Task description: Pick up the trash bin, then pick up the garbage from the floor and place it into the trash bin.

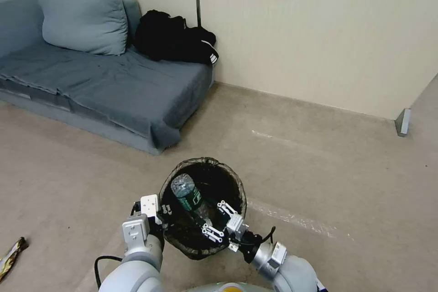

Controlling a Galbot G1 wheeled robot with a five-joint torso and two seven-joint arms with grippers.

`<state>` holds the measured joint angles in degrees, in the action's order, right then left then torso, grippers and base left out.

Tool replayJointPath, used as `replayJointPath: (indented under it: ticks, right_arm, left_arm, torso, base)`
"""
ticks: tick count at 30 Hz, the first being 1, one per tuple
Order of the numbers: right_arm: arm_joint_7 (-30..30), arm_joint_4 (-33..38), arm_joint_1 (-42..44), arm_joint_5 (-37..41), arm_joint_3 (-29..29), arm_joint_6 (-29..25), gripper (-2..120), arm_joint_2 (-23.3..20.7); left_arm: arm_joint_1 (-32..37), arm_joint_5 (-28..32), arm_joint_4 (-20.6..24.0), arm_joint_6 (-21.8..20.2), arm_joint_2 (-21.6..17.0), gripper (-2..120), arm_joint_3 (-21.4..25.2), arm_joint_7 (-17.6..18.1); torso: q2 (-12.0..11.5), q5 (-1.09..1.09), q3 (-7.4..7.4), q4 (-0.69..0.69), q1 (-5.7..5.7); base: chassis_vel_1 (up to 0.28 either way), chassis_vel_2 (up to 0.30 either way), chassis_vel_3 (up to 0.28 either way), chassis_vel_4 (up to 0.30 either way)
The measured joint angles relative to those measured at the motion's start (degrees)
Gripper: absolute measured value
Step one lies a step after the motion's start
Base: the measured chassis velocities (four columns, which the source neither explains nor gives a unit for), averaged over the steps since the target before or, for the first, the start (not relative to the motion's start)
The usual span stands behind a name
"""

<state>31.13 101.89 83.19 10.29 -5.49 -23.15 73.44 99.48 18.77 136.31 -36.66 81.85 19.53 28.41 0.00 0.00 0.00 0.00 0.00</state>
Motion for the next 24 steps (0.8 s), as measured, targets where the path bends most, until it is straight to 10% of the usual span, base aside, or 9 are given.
replayJointPath:
  ticks: [9,24]
  right_arm:
    - [0.8,2.3,0.7,-0.1,-0.3,-0.2,98,-0.2]
    - [-1.0,23.6,3.6,0.0,-6.3,0.7,100,0.0]
  left_arm:
    - [-0.2,-0.1,0.0,0.2,-0.1,0,0.2,-1.0]
    - [0.0,-0.3,-0.8,0.6,-0.1,0,0.2,-0.7]
  torso:
    - [0.0,0.00,0.00,0.00,0.00]
    - [0.0,0.00,0.00,0.00,0.00]
  base:
    - [0.000,0.000,0.000,0.000]
    - [0.000,0.000,0.000,0.000]
